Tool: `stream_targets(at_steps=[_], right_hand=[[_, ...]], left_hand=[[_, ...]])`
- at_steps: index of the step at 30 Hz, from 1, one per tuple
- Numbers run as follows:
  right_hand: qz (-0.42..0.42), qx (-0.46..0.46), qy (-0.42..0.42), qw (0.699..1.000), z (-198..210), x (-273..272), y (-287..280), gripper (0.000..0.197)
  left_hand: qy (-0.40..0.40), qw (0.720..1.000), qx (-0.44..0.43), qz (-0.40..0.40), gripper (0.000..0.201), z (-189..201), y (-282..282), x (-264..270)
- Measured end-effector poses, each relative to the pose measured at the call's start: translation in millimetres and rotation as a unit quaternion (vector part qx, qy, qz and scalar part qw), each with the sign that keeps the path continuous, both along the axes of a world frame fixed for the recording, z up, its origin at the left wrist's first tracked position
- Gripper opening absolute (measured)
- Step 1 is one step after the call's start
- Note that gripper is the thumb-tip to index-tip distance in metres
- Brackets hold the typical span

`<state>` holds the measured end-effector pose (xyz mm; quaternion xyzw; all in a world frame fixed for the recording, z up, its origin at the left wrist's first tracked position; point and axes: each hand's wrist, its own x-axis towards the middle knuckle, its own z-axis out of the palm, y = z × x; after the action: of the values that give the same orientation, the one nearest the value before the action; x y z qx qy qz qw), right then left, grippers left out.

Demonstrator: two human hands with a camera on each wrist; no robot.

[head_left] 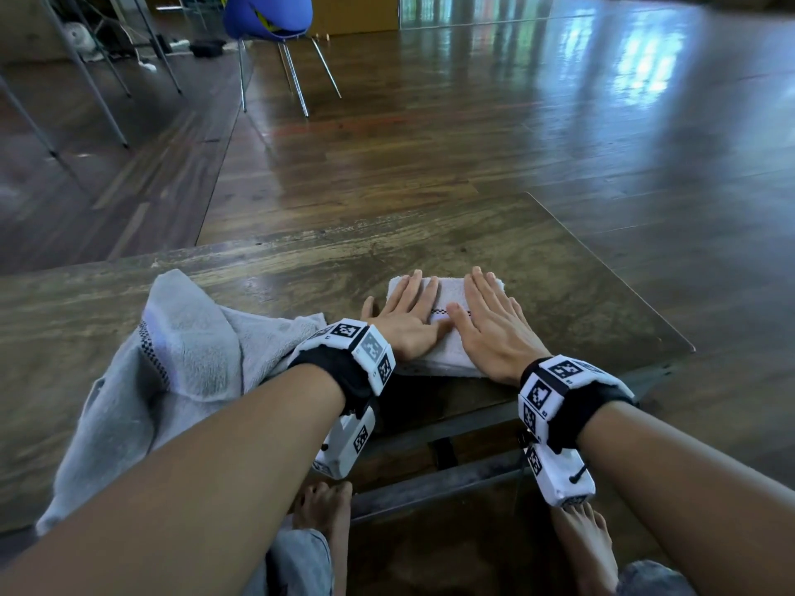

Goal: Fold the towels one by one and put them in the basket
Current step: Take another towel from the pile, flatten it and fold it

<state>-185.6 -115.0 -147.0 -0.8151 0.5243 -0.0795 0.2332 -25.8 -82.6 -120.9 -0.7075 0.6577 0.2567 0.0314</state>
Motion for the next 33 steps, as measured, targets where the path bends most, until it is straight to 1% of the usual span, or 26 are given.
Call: stream_targets(at_steps=[2,5,12,17,22,33], right_hand=[[-0.010,-0.001,0.007,1.000,0.5,-0.3,1.1,0.069],[-0.015,-0.001,0.019,1.000,0.9,-0.2,3.8,0.068],[-0.016,-0.007,0.043,0.999,-1.9,-4.3,1.3,0.071],[-0.026,0.006,0.037,0.999,-3.0,-3.1,-4.0,0.075],[-0.061,0.010,0.026,0.998,-5.7,-5.0,-4.6,0.085],[-0.071,0.019,0.044,0.996,-6.6,-10.5,-2.7,0.091]], left_hand=[[0.003,1.000,-0.012,0.009,0.068,-3.2,-1.4,0.8],[0.011,1.000,-0.018,0.016,0.066,-5.4,-3.3,2.0],[0.003,1.000,-0.014,-0.002,0.074,-3.8,-3.2,4.2],[0.003,1.000,-0.006,-0.008,0.081,-3.4,-0.9,8.9],[0.008,1.000,-0.010,0.004,0.080,-5.5,-2.0,9.9],[0.009,0.999,-0.032,0.024,0.073,-13.2,-5.7,12.5]])
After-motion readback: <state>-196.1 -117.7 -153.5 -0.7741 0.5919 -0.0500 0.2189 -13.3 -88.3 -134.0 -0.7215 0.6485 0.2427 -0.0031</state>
